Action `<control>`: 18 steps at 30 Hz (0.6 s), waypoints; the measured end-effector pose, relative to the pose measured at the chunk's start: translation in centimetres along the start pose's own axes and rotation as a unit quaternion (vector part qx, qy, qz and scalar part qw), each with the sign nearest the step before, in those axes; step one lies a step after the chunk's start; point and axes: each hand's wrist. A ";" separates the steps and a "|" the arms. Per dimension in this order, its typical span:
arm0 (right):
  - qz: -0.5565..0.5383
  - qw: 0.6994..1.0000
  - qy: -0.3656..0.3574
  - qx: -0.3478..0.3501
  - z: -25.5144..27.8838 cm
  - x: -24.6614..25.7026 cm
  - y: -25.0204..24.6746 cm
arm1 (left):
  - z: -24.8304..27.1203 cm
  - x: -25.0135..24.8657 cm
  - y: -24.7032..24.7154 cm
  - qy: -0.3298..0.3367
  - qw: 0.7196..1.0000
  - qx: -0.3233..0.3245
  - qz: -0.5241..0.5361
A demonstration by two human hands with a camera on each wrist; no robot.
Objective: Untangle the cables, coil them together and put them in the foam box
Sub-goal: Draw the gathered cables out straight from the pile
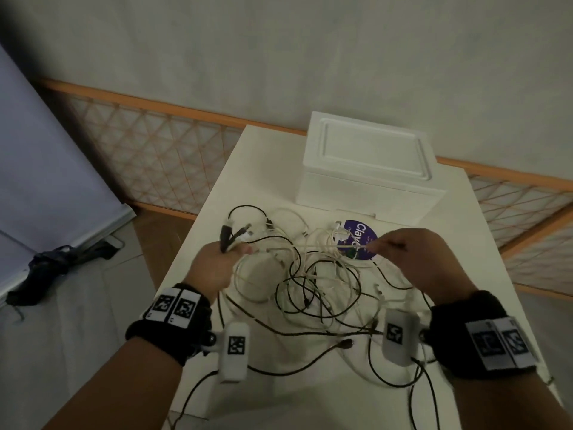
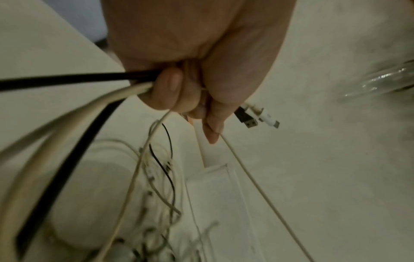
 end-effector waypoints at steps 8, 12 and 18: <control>0.003 0.996 0.050 -0.067 2.7 -2.6 -0.4 | -3.3 2.6 -2.8 -0.057 0.996 -0.067 0.020; 0.017 0.992 0.067 -0.101 3.5 -3.4 -0.9 | -3.9 3.2 -4.8 -0.083 0.987 -0.135 -0.003; 0.066 0.994 0.024 -0.086 3.4 -2.4 0.8 | -1.5 1.9 -3.3 0.003 0.989 -0.147 -0.024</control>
Point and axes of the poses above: each hand's wrist, its own z-axis away from the middle knuckle, its own y-axis out of the palm, x = y × z, and after that the axes turned 10 degrees about -y, right-handed
